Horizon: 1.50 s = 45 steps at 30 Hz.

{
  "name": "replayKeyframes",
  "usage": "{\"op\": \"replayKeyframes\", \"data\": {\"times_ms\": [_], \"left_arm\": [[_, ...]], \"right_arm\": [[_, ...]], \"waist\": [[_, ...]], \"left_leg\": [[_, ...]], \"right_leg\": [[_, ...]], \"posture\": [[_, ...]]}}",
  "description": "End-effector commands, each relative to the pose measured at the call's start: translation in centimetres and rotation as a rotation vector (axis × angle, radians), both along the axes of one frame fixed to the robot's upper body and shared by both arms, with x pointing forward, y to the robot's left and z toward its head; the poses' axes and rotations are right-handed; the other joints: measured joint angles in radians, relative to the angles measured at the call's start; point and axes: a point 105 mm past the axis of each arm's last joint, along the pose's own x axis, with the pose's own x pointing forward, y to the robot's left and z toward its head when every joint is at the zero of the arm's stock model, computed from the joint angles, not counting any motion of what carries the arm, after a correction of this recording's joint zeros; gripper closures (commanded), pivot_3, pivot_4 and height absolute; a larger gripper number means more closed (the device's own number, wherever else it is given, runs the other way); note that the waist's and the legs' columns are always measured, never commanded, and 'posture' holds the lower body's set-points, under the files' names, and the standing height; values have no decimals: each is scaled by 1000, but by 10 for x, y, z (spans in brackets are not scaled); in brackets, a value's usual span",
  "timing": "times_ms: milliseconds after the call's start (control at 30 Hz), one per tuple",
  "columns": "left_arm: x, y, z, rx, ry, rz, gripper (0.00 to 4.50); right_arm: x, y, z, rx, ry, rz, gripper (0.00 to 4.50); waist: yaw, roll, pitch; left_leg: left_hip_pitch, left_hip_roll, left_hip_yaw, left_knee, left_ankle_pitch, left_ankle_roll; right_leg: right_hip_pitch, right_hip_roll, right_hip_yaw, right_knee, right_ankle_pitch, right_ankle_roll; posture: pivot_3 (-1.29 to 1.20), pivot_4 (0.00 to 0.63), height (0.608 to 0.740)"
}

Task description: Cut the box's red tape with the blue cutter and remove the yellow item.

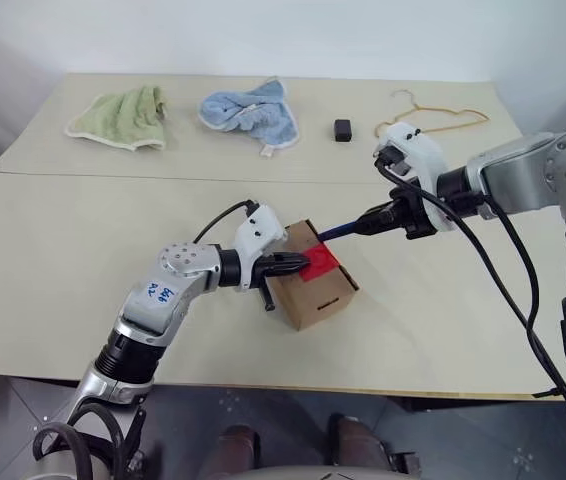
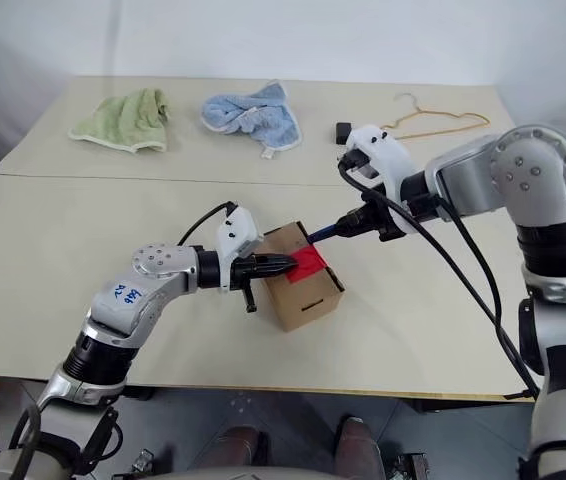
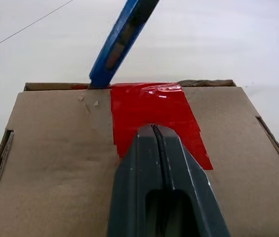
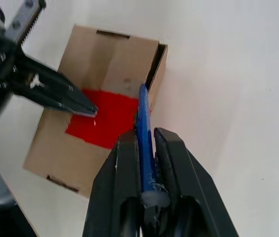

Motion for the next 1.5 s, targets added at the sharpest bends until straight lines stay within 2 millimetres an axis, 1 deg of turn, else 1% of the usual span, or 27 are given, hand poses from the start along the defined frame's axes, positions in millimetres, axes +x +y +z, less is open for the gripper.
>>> {"op": "replayKeyframes", "data": {"times_ms": [33, 233, 300, 600, 767, 1100, 1167, 1333, 1500], "left_arm": [[-4, -4, -28, 56, 79, -2, 4500], [-3, -6, -28, 55, 80, -10, 4500], [-3, -6, -28, 57, 80, -11, 4500], [-3, -6, -32, 67, 92, -14, 4500], [-3, -5, -37, 87, 110, -10, 4500], [-6, -6, -42, 96, 132, -12, 4500], [-6, -6, -42, 95, 135, -11, 4500], [-7, -7, -43, 91, 137, -13, 4500], [-7, -5, -43, 91, 140, -8, 4500]], "right_arm": [[-5, 16, 13, 44, -16, 45, 4328], [-8, 17, 8, 19, -6, 32, 4328], [-11, 17, 4, -15, 6, 36, 4328], [-24, 20, -1, -21, 42, 62, 4328], [-33, 19, -11, -30, 75, 69, 4328], [-42, 16, -13, -32, 90, 55, 4328], [-40, 17, -11, -23, 86, 51, 4328], [-28, 18, -6, 15, 76, -10, 4328], [-26, 21, -4, 39, 95, -4, 4328]], "waist": [[-4, 0, 0], [-12, 0, 0], [-12, 0, 0], [-11, 0, 0], [-11, 0, 0], [-9, 0, -1], [-9, 0, -1], [-9, 0, -1], [-11, 0, -3]], "left_leg": [[0, 0, 0, 0, 0, 0], [0, 0, 0, 0, 0, 0], [0, 0, 0, 0, 0, 0], [0, 0, 0, 0, 0, 0], [0, 0, 0, 0, 0, 0], [0, 0, 0, -1, 0, 0], [0, 0, 0, -1, 0, 1], [0, 0, 0, -1, 0, 1], [0, 1, 0, -1, 0, 1]], "right_leg": [[0, 0, 0, 0, 0, 0], [0, 0, 0, 1, 0, 0], [0, 0, 0, 1, 0, 0], [0, 0, 0, 0, 0, 0], [0, 0, 0, 0, 0, 0], [0, 0, 0, -1, 0, 0], [1, 0, 0, -2, 0, 0], [1, 0, 0, -2, 0, 0], [1, 0, 0, -2, 0, 0]], "posture": [[0, 150, 740], [0, 150, 740], [0, 150, 740], [0, 150, 740], [0, 150, 740], [0, 150, 740], [0, 150, 740], [0, 150, 740], [0, 150, 740]]}}
